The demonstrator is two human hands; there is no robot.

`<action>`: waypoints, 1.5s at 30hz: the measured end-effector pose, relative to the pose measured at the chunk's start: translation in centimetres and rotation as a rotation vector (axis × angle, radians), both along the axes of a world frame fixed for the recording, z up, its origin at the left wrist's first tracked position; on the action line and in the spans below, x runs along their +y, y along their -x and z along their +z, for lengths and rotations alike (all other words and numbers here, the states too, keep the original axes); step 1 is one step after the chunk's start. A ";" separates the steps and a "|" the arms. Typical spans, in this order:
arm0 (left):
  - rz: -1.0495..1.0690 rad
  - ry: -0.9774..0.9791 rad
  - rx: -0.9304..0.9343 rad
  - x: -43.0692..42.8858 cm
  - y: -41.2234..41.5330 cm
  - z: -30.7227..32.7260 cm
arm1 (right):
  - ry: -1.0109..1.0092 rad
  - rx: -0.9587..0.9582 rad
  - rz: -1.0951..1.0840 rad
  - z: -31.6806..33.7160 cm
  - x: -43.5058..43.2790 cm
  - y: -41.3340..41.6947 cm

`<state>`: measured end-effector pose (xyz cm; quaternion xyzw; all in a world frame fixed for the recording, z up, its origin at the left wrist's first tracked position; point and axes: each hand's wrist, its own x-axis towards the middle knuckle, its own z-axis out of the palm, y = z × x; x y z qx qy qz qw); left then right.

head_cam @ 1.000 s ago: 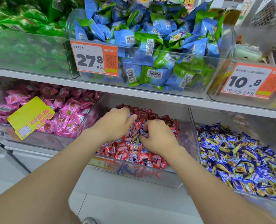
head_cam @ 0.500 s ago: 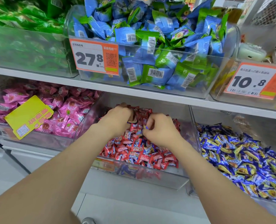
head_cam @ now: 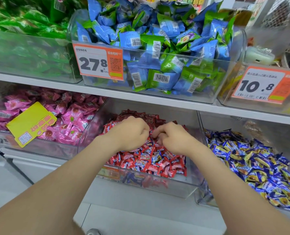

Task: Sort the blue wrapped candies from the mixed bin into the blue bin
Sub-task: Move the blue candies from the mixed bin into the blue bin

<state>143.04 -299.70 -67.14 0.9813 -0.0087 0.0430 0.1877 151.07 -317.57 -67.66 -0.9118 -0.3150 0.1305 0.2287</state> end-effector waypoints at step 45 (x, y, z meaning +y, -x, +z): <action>-0.038 -0.160 0.235 -3.7 -1.5 -2.9 | 0.035 -0.131 0.016 1.6 -2.4 1.3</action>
